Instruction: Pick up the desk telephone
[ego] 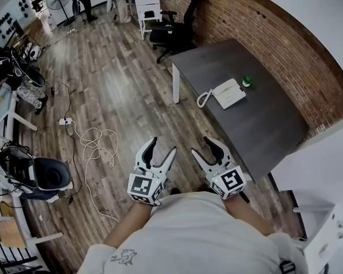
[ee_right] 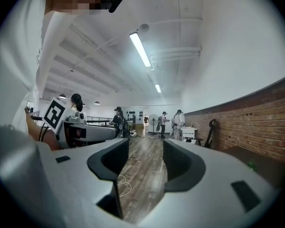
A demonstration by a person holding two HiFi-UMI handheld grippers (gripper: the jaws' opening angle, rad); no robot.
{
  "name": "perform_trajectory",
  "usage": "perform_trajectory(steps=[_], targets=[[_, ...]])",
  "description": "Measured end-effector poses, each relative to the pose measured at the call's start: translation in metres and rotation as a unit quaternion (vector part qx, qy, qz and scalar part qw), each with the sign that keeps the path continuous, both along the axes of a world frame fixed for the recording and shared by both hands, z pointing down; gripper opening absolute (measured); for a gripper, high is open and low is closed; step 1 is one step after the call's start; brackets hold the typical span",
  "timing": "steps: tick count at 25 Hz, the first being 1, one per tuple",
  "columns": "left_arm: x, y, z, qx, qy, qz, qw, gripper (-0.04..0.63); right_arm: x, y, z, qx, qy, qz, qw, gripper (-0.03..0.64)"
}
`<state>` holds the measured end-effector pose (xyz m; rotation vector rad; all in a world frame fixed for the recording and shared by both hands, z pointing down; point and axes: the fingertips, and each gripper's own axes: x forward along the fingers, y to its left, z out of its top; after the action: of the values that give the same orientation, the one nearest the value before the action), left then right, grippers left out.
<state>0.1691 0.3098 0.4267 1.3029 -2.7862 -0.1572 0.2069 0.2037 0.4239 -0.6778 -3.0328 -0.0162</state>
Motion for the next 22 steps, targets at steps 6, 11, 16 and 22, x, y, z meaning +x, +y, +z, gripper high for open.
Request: perform_trajectory(steps=[6,11,16,22], targets=[[-0.011,0.027,0.008,0.000,0.009,-0.021,0.9997,0.301,-0.016,0.024,0.004,0.001,0.002,-0.020,1.000,0.207],[-0.027,0.030,0.012,-0.001,0.016,-0.045,0.9989,0.296,-0.042,0.024,0.009,-0.007,0.009,-0.040,0.999,0.204],[-0.055,0.021,0.013,-0.007,0.020,-0.057,0.9982,0.296,-0.073,0.017,0.010,-0.012,0.011,-0.053,0.998,0.202],[-0.107,-0.011,0.017,-0.013,0.024,-0.065,0.9975,0.296,-0.130,-0.021,0.015,-0.025,0.017,-0.058,0.998,0.204]])
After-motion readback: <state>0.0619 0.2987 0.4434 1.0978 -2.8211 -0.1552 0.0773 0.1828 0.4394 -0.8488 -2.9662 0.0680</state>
